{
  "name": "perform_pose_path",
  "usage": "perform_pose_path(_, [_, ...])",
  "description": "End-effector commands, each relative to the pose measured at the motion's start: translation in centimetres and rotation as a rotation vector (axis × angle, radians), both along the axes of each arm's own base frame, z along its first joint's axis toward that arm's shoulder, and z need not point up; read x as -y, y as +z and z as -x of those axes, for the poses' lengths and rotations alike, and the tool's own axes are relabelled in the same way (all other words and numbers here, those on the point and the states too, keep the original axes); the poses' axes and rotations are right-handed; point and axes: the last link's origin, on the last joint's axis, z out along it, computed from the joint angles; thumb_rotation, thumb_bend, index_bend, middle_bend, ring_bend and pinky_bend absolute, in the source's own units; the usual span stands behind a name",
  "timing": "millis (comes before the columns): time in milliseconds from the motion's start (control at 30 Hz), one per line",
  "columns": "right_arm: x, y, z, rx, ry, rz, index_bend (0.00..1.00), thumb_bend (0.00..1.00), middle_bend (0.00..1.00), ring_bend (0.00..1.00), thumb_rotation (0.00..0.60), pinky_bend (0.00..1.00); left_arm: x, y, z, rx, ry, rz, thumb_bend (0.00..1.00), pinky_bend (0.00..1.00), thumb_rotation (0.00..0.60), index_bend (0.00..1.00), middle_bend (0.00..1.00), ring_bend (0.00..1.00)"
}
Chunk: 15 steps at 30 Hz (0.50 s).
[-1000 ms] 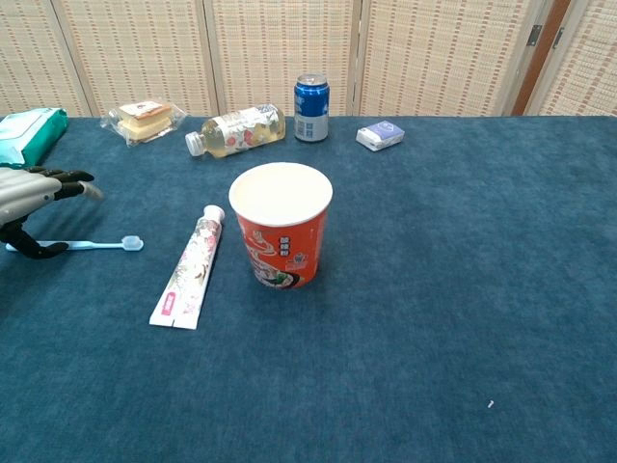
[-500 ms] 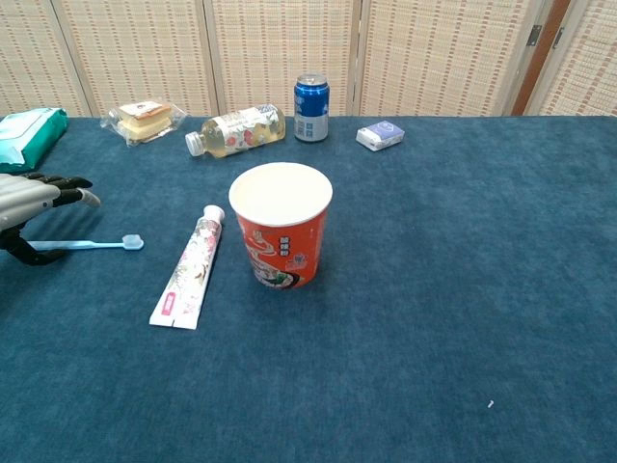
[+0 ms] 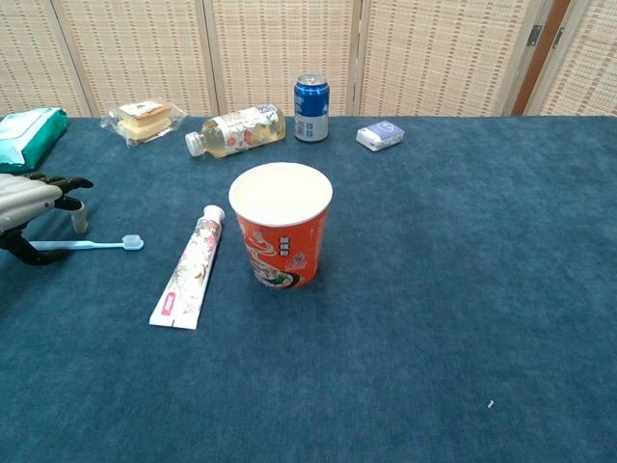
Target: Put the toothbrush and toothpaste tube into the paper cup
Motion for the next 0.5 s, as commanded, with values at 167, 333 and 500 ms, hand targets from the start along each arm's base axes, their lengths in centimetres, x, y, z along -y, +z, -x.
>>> perform_pose_path(167, [0.02, 0.0, 0.0, -0.001, 0.0, 0.0, 0.0, 0.0, 0.0, 0.0, 0.6, 0.29, 0.02, 0.01, 0.07, -0.005, 0.001, 0.0, 0.36, 0.0, 0.6, 0.51, 0.0, 0.0])
perform_pose_path(333, [0.0, -0.01, 0.02, 0.0, 0.0, 0.0, 0.0, 0.0, 0.0, 0.0, 0.6, 0.29, 0.05, -0.06, 0.16, -0.012, 0.003, 0.004, 0.36, 0.0, 0.6, 0.54, 0.0, 0.0])
perform_pose_path(500, [0.0, -0.03, 0.03, 0.001, -0.001, -0.001, 0.0, 0.0, 0.0, 0.0, 0.6, 0.29, 0.07, -0.09, 0.22, -0.019, 0.005, 0.008, 0.36, 0.0, 0.6, 0.54, 0.0, 0.0])
